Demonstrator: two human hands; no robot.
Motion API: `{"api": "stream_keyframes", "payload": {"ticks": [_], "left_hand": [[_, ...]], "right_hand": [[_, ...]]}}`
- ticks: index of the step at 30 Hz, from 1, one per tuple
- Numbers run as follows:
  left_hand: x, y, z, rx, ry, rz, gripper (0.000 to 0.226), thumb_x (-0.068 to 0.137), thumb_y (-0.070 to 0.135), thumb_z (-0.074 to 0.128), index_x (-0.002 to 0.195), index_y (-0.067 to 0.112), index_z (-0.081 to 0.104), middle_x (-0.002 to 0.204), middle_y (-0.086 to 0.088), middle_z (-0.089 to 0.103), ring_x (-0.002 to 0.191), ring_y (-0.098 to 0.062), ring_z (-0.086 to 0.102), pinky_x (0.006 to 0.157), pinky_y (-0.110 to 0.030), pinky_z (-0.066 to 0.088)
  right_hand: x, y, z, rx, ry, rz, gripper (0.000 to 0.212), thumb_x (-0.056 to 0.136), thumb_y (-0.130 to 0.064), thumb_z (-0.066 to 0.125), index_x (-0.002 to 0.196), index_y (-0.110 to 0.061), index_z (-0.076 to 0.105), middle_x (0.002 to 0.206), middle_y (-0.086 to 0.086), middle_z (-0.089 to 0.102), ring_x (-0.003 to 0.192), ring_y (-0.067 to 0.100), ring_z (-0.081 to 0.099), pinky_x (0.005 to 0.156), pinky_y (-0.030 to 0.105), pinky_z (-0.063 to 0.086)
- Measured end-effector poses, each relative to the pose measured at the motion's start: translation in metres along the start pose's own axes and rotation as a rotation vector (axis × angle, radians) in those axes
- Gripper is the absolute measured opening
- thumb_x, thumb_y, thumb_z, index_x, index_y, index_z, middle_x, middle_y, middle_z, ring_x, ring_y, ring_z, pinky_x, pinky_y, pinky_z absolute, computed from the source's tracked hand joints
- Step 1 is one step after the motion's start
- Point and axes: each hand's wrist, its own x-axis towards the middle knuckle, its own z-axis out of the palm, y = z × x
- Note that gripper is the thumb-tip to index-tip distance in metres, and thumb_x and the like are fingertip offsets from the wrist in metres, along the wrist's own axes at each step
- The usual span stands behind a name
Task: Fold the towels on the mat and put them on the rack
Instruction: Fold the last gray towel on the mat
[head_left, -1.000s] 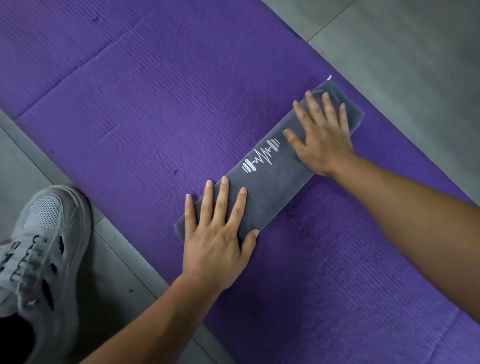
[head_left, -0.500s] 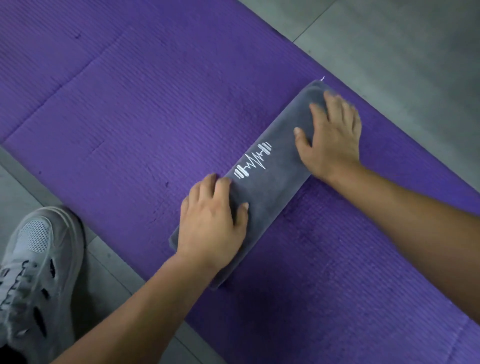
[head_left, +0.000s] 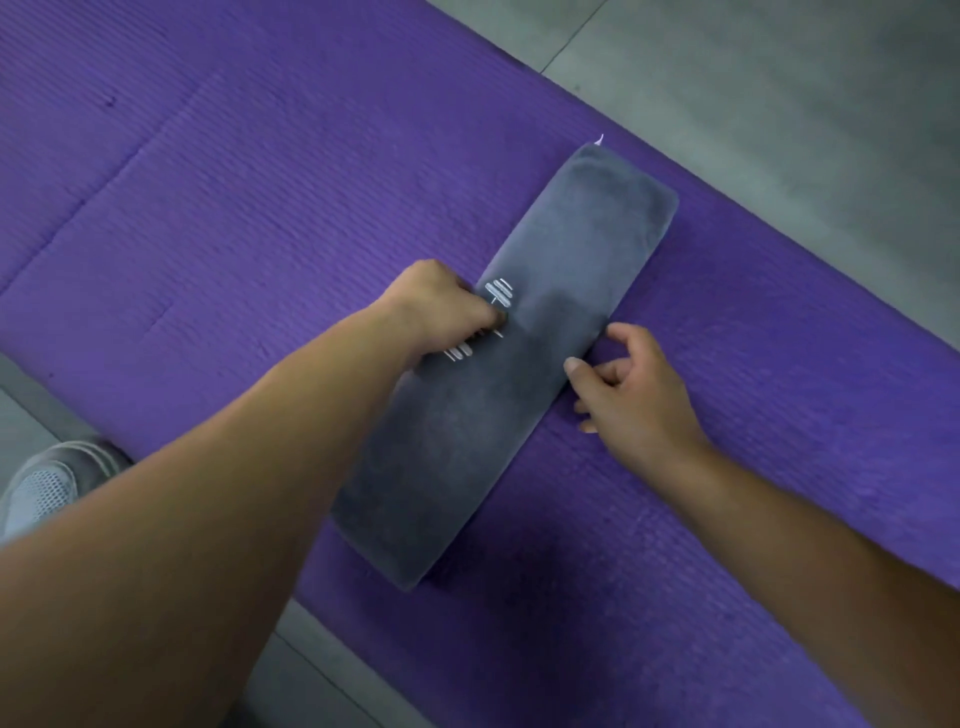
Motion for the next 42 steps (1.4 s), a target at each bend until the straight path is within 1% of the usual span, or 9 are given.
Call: {"api": "stream_keyframes", "payload": {"ticks": [3, 8, 14, 19, 24, 28, 34, 37, 42], "left_hand": [[-0.009, 0.001, 0.001, -0.172, -0.016, 0.016, 0.014, 0.081, 0.03, 0.075, 0.083, 0.018, 0.069, 0.078, 0.002, 0.072, 0.065, -0.012, 0.068, 0.061, -0.028, 0.058], [-0.035, 0.011, 0.004, -0.517, -0.165, 0.048, 0.017, 0.091, 0.024, 0.074, 0.098, 0.014, 0.063, 0.088, -0.01, 0.071, 0.078, -0.024, 0.068, 0.079, -0.043, 0.059], [-0.065, 0.045, -0.002, -0.769, -0.236, 0.149, 0.018, 0.095, 0.019, 0.069, 0.107, 0.009, 0.06, 0.094, -0.014, 0.069, 0.081, -0.024, 0.069, 0.081, -0.04, 0.059], [-0.079, 0.063, -0.008, -0.902, -0.26, 0.189, 0.028, 0.099, 0.017, 0.062, 0.118, -0.004, 0.062, 0.105, -0.019, 0.074, 0.091, -0.027, 0.073, 0.08, -0.035, 0.062], [-0.084, 0.071, -0.009, -0.903, -0.207, 0.245, 0.036, 0.099, 0.02, 0.062, 0.121, -0.01, 0.06, 0.113, -0.02, 0.072, 0.102, -0.033, 0.072, 0.091, -0.044, 0.058], [-0.084, 0.074, -0.01, -0.581, 0.079, 0.358, 0.03, 0.091, 0.03, 0.075, 0.108, 0.013, 0.057, 0.092, -0.002, 0.074, 0.082, -0.016, 0.072, 0.079, -0.036, 0.058], [-0.09, 0.064, -0.024, 0.0, -0.044, 0.672, 0.114, 0.067, 0.027, 0.093, 0.154, 0.038, 0.019, 0.128, 0.01, 0.061, 0.106, -0.001, 0.062, 0.089, -0.014, 0.05], [-0.096, 0.065, -0.024, 0.211, 0.038, 0.651, 0.103, 0.064, 0.027, 0.093, 0.146, 0.035, 0.032, 0.12, 0.011, 0.054, 0.101, -0.006, 0.057, 0.076, -0.008, 0.044], [-0.096, 0.062, -0.028, 0.268, 0.18, 0.692, 0.053, 0.066, 0.048, 0.086, 0.111, 0.031, 0.062, 0.097, 0.015, 0.061, 0.089, -0.003, 0.058, 0.079, -0.026, 0.051]], "right_hand": [[-0.004, -0.003, -0.006, 0.134, -0.023, 0.049, 0.06, 0.093, -0.039, 0.068, 0.144, -0.022, 0.041, 0.091, -0.004, 0.073, 0.082, 0.011, 0.073, 0.079, 0.04, 0.063], [-0.014, -0.012, -0.02, 0.474, -0.211, 0.136, 0.059, 0.089, -0.052, 0.064, 0.139, -0.025, 0.051, 0.117, 0.0, 0.073, 0.102, 0.017, 0.073, 0.096, 0.042, 0.056], [-0.028, -0.03, -0.036, 0.872, -0.338, 0.105, 0.047, 0.099, -0.05, 0.044, 0.134, -0.023, 0.06, 0.129, -0.004, 0.07, 0.121, 0.015, 0.064, 0.099, 0.037, 0.052], [-0.035, -0.051, -0.059, 1.086, -0.276, 0.003, 0.046, 0.104, -0.039, 0.041, 0.136, -0.012, 0.059, 0.134, 0.008, 0.066, 0.127, 0.022, 0.06, 0.105, 0.036, 0.047], [-0.037, -0.06, -0.08, 1.137, -0.113, -0.039, 0.06, 0.092, -0.018, 0.068, 0.148, -0.012, 0.046, 0.134, 0.01, 0.065, 0.124, 0.026, 0.063, 0.098, 0.041, 0.054], [-0.049, -0.069, -0.089, 0.964, 0.027, -0.241, 0.056, 0.085, -0.005, 0.068, 0.137, -0.022, 0.054, 0.1, 0.006, 0.076, 0.096, 0.018, 0.072, 0.083, 0.033, 0.058], [-0.045, -0.059, -0.111, 0.318, -0.018, -0.461, 0.093, 0.063, -0.012, 0.088, 0.143, -0.034, 0.047, 0.116, -0.009, 0.07, 0.108, 0.01, 0.068, 0.094, 0.033, 0.056], [-0.046, -0.058, -0.113, 0.045, 0.025, -0.485, 0.094, 0.067, -0.009, 0.092, 0.146, -0.034, 0.047, 0.118, -0.019, 0.067, 0.106, 0.003, 0.067, 0.094, 0.026, 0.054], [-0.056, -0.063, -0.112, -0.122, 0.142, -0.511, 0.05, 0.073, -0.026, 0.087, 0.116, -0.039, 0.064, 0.102, -0.021, 0.07, 0.093, 0.003, 0.068, 0.087, 0.03, 0.058]]}}
